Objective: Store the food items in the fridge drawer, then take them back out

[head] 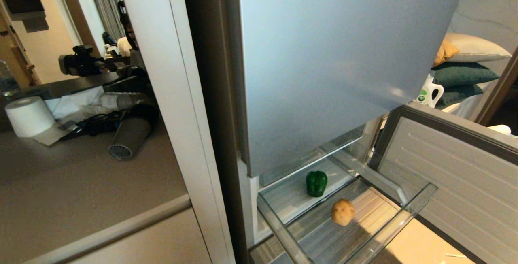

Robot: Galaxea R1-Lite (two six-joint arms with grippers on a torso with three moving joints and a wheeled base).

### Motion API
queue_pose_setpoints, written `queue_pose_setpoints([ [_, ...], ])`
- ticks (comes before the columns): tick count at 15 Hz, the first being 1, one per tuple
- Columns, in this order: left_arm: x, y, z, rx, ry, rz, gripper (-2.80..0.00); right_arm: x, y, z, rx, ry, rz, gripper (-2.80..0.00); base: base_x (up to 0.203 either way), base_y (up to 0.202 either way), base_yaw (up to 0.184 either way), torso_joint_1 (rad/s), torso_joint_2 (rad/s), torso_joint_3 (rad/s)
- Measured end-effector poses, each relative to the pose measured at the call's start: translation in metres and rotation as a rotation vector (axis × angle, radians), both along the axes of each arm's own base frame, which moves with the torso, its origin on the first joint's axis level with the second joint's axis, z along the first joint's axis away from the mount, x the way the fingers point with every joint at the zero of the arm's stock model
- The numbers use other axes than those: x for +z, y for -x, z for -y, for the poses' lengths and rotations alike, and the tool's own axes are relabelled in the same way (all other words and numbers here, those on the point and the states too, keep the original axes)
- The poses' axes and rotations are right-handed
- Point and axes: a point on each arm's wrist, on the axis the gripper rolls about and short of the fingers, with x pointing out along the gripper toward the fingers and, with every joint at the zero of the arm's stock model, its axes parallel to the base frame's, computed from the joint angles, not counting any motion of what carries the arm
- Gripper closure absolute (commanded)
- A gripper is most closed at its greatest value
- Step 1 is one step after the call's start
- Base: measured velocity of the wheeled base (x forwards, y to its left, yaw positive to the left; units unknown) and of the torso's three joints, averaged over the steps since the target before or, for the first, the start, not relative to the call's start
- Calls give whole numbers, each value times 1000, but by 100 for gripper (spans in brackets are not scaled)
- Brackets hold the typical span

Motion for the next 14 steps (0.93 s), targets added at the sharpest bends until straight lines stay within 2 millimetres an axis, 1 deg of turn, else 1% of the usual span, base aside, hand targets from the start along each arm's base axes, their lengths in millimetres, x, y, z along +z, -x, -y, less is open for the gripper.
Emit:
queue_pose_setpoints([
  [1,0,0,0,0,0,0,0,2,1,0,-1,-6,-3,0,0,0,0,0,0,0],
  [2,0,0,0,0,0,0,0,14,5,0,-6,-21,26,0,0,0,0,0,0,0],
  [4,0,0,0,0,0,0,0,51,15,0,-14,-75,64,0,0,0,0,0,0,0],
  [5,0,0,0,0,0,0,0,68,16,1,-15,-97,23,0,0,0,0,0,0,0],
  [6,0,0,0,0,0,0,0,82,11,1,-16,-110,-44,0,0,0,0,0,0,0],
  [7,0,0,0,0,0,0,0,93,2,1,-17,-117,-124,0,0,0,0,0,0,0],
  [8,0,0,0,0,0,0,0,104,-12,0,-15,-122,-208,0,0,0,0,0,0,0],
  [10,0,0,0,0,0,0,0,119,-47,-1,3,-131,-348,0,0,0,0,0,0,0],
  [12,0,0,0,0,0,0,0,122,-88,-3,20,-141,-481,0,0,0,0,0,0,0],
  [14,0,0,0,0,0,0,0,115,-128,-4,28,-148,-593,0,0,0,0,0,0,0],
])
